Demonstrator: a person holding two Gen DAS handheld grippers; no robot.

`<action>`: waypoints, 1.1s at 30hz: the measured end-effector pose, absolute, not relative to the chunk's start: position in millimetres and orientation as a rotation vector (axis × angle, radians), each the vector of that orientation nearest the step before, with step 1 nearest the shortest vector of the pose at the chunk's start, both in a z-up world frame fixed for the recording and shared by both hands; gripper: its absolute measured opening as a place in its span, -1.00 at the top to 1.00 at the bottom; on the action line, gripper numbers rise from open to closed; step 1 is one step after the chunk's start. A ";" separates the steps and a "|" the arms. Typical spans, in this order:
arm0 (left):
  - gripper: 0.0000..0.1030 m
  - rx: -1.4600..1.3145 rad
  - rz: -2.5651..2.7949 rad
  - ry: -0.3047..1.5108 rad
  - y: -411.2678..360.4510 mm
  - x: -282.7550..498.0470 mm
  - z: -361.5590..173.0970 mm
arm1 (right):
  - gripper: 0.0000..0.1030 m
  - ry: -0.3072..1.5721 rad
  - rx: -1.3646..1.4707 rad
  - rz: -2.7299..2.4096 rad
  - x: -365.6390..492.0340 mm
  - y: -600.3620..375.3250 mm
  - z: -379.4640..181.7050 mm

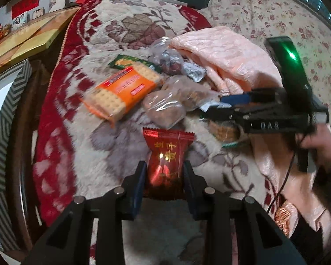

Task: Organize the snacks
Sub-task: 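Grasp the red candy packet with the left tool while the right tool grasps a white packet, then carry the red candy and white strawberry packet to the white tray and release both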

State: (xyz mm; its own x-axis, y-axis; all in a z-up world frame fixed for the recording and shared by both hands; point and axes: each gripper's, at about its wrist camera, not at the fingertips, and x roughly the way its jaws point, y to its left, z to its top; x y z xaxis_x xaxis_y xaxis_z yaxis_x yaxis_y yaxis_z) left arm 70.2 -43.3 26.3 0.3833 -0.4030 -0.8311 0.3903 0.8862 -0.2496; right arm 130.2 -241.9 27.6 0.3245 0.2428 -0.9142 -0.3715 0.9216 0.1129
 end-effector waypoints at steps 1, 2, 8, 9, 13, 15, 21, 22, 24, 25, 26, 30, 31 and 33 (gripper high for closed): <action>0.35 -0.017 -0.500 1.067 -41.5 70.2 24.8 | -0.12 1.181 -0.144 0.414 134.5 -242.1 24.9; 0.35 -0.024 -0.496 1.067 -40.5 70.7 23.8 | -0.12 1.196 -0.149 0.419 141.0 -243.5 21.6; 0.31 -0.016 -0.478 1.056 -44.7 73.7 23.4 | -0.16 1.260 -0.018 0.515 133.3 -238.0 24.5; 0.31 -0.006 -0.472 1.054 -46.0 73.6 23.2 | -0.16 1.250 -0.014 0.532 127.4 -234.8 28.1; 0.27 -0.001 -0.455 1.058 -47.9 74.6 23.4 | -0.16 1.211 0.009 0.561 114.6 -231.5 40.1; 0.18 -0.010 -0.438 1.058 -47.8 75.4 24.8 | -0.16 1.203 -0.029 0.528 116.5 -230.8 39.8; -0.23 -0.048 -0.431 1.036 -45.3 77.4 32.1 | -0.16 1.248 0.054 0.567 119.6 -235.3 40.2; -0.24 -0.049 -0.426 1.036 -44.4 77.8 32.1 | -0.16 1.248 0.085 0.585 118.7 -237.7 41.3; -0.24 -0.042 -0.407 1.041 -42.2 78.1 30.1 | -0.16 1.267 0.127 0.617 116.7 -239.1 41.4; -0.24 -0.038 -0.399 1.048 -41.3 77.9 28.5 | -0.16 1.274 0.134 0.630 115.1 -237.5 41.9; -0.24 -0.034 -0.396 1.055 -40.1 77.4 26.7 | -0.16 1.281 0.150 0.664 111.5 -234.6 43.4; -0.25 -0.032 -0.394 1.062 -36.5 74.9 25.4 | -0.16 1.273 0.240 0.802 96.8 -230.2 51.8; -0.25 -0.031 -0.393 1.059 -36.8 75.6 25.8 | -0.16 1.253 0.229 0.777 94.2 -231.1 55.0; -0.25 -0.031 -0.389 1.055 -39.0 78.1 26.5 | -0.16 1.239 0.194 0.692 94.9 -234.1 56.8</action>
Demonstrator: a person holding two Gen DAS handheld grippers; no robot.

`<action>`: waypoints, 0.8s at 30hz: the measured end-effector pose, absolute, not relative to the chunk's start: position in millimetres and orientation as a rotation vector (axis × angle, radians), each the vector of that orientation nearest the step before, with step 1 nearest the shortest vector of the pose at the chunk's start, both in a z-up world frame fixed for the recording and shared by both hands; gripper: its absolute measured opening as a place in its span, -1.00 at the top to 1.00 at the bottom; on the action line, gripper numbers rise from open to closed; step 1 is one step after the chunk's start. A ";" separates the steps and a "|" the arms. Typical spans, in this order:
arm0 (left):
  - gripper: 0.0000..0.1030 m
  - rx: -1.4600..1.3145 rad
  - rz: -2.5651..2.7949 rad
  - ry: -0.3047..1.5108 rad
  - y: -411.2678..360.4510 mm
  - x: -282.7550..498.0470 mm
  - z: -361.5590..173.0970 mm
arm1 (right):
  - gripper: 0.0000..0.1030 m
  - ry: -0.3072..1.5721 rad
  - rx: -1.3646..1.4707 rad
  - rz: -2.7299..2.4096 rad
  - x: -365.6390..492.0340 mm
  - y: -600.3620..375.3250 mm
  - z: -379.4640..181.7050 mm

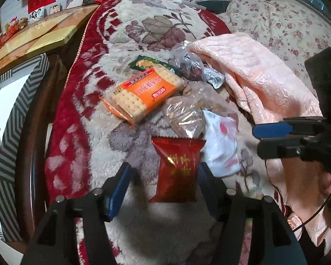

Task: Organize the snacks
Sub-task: 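Carry the red candy and white strawberry packet to the white tray and release both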

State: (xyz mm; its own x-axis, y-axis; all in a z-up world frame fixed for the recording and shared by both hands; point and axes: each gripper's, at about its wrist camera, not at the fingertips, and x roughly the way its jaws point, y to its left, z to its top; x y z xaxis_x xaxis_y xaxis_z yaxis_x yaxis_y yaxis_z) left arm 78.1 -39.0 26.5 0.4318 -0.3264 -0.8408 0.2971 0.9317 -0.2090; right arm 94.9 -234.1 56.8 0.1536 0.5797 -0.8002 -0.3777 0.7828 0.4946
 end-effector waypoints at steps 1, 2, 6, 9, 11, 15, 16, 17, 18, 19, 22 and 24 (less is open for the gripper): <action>-0.26 -0.031 -0.389 1.054 -40.7 79.7 26.6 | -0.16 1.236 0.186 0.658 95.6 -236.4 57.0; -0.26 -0.030 -0.388 1.053 -42.7 81.3 26.2 | -0.16 1.232 0.189 0.629 96.3 -239.2 56.9; -0.27 -0.035 -0.369 1.069 -49.7 89.5 19.6 | -0.16 1.208 0.257 0.565 96.8 -249.5 55.4; -0.19 -0.014 -0.356 1.054 -53.1 88.6 18.8 | -0.16 1.176 0.279 0.486 93.4 -249.0 51.6; 0.25 0.010 -0.358 1.050 -53.0 86.1 19.6 | -0.16 1.156 0.265 0.426 88.0 -240.9 48.8; 0.30 0.019 -0.341 1.058 -38.6 78.4 20.1 | -0.16 1.139 0.263 0.371 81.2 -220.5 43.9; 0.30 0.018 -0.325 1.061 -33.3 76.2 20.5 | -0.16 1.136 0.250 0.353 80.4 -214.6 42.7; 0.30 0.009 -0.310 1.061 -27.0 74.2 20.7 | -0.16 1.135 0.235 0.331 79.5 -209.2 41.8; 0.30 -0.008 -0.287 1.061 -18.8 72.0 21.3 | -0.16 1.139 0.217 0.303 79.9 -204.6 39.8; 0.30 -0.024 -0.267 1.061 -11.6 70.1 21.4 | -0.16 1.143 0.201 0.280 81.0 -201.1 37.4; 0.30 -0.075 -0.230 1.064 7.2 66.9 21.5 | -0.16 1.145 0.158 0.226 85.5 -190.3 28.6; 0.30 -0.105 -0.212 1.069 16.9 65.0 21.2 | -0.09 1.144 0.136 0.213 88.6 -188.0 23.5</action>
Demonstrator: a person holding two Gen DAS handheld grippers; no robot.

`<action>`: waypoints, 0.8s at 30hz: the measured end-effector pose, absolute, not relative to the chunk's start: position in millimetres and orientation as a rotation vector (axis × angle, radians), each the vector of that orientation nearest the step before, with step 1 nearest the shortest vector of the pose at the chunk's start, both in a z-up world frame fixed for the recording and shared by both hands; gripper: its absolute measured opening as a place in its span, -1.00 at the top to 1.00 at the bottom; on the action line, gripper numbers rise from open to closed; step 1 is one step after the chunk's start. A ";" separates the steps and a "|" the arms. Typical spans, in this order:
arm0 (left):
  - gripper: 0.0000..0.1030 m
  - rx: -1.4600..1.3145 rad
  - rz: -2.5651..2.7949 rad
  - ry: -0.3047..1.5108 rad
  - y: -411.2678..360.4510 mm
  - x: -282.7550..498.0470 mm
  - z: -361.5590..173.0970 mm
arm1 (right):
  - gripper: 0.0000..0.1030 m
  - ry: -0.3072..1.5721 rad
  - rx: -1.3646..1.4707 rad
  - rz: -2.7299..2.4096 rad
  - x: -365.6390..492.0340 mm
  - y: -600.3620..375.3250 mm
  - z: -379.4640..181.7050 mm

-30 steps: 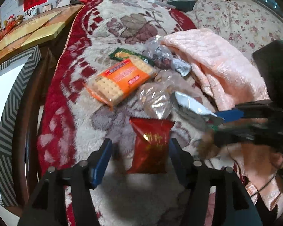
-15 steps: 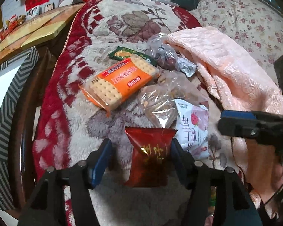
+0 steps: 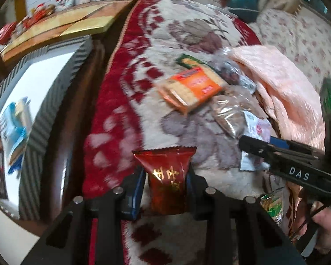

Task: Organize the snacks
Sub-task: 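Carry the red candy and white strawberry packet to the white tray and release both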

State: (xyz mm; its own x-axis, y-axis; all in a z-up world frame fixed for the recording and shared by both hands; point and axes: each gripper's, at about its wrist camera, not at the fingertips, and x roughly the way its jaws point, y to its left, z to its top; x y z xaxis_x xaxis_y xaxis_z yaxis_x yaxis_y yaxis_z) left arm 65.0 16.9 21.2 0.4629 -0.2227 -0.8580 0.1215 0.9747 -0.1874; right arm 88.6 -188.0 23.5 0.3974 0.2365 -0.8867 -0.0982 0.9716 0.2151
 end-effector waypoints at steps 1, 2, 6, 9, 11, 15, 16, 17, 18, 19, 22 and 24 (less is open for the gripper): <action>0.30 -0.114 -0.207 1.071 19.8 63.8 20.7 | 0.00 1.141 0.136 0.218 88.3 -189.2 23.3; 0.30 -0.122 -0.202 1.070 22.3 62.9 20.4 | 0.00 1.138 0.139 0.226 87.7 -192.9 23.4; 0.30 -0.143 -0.187 1.060 27.3 60.6 22.7 | 0.03 1.131 0.150 0.243 81.1 -200.0 30.4; 0.30 -0.150 -0.167 1.050 31.2 59.4 26.5 | 0.03 1.116 0.132 0.281 72.9 -193.6 40.6; 0.30 -0.154 -0.157 1.043 34.8 57.6 29.7 | 0.03 1.100 0.116 0.308 68.9 -184.3 47.1; 0.30 -0.156 -0.124 1.030 44.2 53.0 37.1 | 0.03 1.082 0.076 0.344 65.0 -164.0 55.3; 0.30 -0.155 -0.117 1.025 46.9 51.8 39.2 | 0.03 1.079 0.078 0.353 64.2 -160.0 56.4; 0.30 -0.153 -0.108 1.017 50.0 50.2 42.0 | 0.03 1.079 0.077 0.365 63.4 -153.6 57.4; 0.30 -0.151 -0.099 1.010 53.3 48.4 44.7 | 0.03 1.078 0.074 0.373 62.0 -148.5 58.2; 0.30 -0.148 -0.092 1.006 56.6 47.4 46.9 | 0.03 1.075 0.074 0.383 61.5 -144.1 58.7; 0.30 -0.154 -0.072 0.996 68.1 45.7 51.8 | 0.03 1.079 0.083 0.410 60.7 -131.0 58.5; 0.30 -0.154 -0.057 0.990 75.9 44.1 54.9 | 0.03 1.089 0.083 0.427 60.5 -121.1 57.6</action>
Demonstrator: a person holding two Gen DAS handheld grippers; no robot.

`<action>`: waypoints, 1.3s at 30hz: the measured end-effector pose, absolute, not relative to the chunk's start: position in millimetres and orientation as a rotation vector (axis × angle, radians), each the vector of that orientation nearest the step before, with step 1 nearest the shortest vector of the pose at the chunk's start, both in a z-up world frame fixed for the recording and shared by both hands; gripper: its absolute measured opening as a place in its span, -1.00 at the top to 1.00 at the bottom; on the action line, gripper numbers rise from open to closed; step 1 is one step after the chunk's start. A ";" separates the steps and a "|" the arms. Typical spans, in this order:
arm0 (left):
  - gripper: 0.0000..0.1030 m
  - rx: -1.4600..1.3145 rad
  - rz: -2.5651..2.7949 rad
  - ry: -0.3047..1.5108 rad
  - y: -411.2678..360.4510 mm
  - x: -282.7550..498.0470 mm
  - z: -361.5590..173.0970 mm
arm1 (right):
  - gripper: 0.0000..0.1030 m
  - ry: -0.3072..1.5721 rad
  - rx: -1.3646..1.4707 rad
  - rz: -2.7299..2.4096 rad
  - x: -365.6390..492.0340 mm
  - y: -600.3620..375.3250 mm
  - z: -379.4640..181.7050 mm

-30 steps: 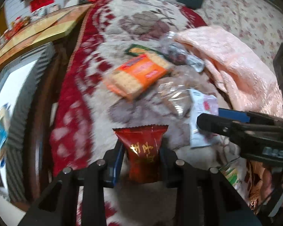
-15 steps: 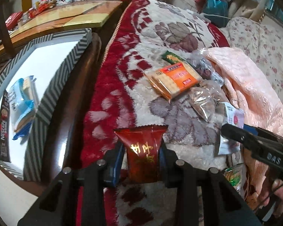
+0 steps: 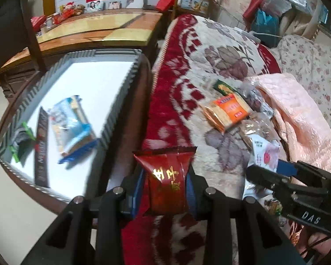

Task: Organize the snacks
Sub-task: 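Carry the red candy and white strawberry packet to the white tray and release both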

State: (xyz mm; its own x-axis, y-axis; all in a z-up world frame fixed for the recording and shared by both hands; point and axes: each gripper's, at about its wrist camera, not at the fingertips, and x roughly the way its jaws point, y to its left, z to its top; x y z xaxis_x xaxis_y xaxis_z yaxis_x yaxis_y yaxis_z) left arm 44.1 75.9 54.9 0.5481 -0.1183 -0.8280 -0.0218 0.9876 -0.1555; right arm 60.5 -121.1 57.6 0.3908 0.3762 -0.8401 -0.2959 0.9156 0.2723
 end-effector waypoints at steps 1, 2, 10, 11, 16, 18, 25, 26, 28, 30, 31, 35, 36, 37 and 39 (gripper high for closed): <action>0.30 -0.158 -0.051 0.986 80.4 42.9 56.2 | 0.03 1.089 0.079 0.436 59.9 -116.2 57.5; 0.30 -0.162 -0.044 0.983 84.8 42.0 57.4 | 0.03 1.087 0.073 0.445 58.8 -111.2 58.1; 0.30 -0.185 0.011 0.982 115.3 37.8 57.0 | 0.03 1.082 0.019 0.516 57.5 -69.6 63.7; 0.30 -0.191 0.018 0.983 119.8 37.3 56.6 | 0.03 1.081 0.010 0.528 57.8 -62.8 64.5; 0.29 -0.243 0.045 0.981 146.5 36.0 56.2 | 0.03 1.083 -0.016 0.570 61.9 -38.8 66.6; 0.29 -0.270 0.060 0.986 158.5 36.0 55.1 | 0.03 1.082 -0.031 0.591 64.7 -26.0 67.1; 0.30 -0.371 0.044 0.968 188.8 35.0 58.8 | 0.03 1.065 -0.067 0.653 77.6 9.9 73.7; 0.30 -0.369 0.053 0.964 191.8 35.2 60.3 | 0.03 1.058 -0.071 0.661 79.9 15.1 75.7; 0.30 -0.362 0.072 0.954 198.9 36.2 63.3 | 0.03 1.047 -0.079 0.676 84.4 24.4 78.6; 0.30 -0.357 0.098 0.949 207.5 39.3 64.5 | 0.03 1.038 -0.088 0.693 91.9 35.4 81.0; 0.30 -0.354 0.111 0.947 211.3 40.9 64.3 | 0.03 1.036 -0.088 0.698 94.1 39.2 81.4; 0.30 -0.357 0.160 0.957 229.1 49.0 58.0 | 0.03 1.024 -0.108 0.728 108.2 64.0 83.5; 0.30 -0.357 0.174 0.967 232.0 52.3 54.5 | 0.03 1.020 -0.122 0.738 112.6 72.9 83.4; 0.30 -0.355 0.183 0.975 233.5 54.8 51.6 | 0.03 1.018 -0.129 0.744 114.9 77.1 83.0; 0.30 -0.345 0.203 0.985 236.0 59.2 45.6 | 0.03 1.008 -0.152 0.757 123.2 92.7 81.7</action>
State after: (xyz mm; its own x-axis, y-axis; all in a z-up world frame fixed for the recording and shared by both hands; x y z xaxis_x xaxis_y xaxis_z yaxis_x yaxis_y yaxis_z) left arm 59.2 236.0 45.6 0.5401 0.0128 -0.8415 -0.3214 0.9272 -0.1922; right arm 123.2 92.7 81.7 0.3064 0.5027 -0.8084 -0.6365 0.7397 0.2187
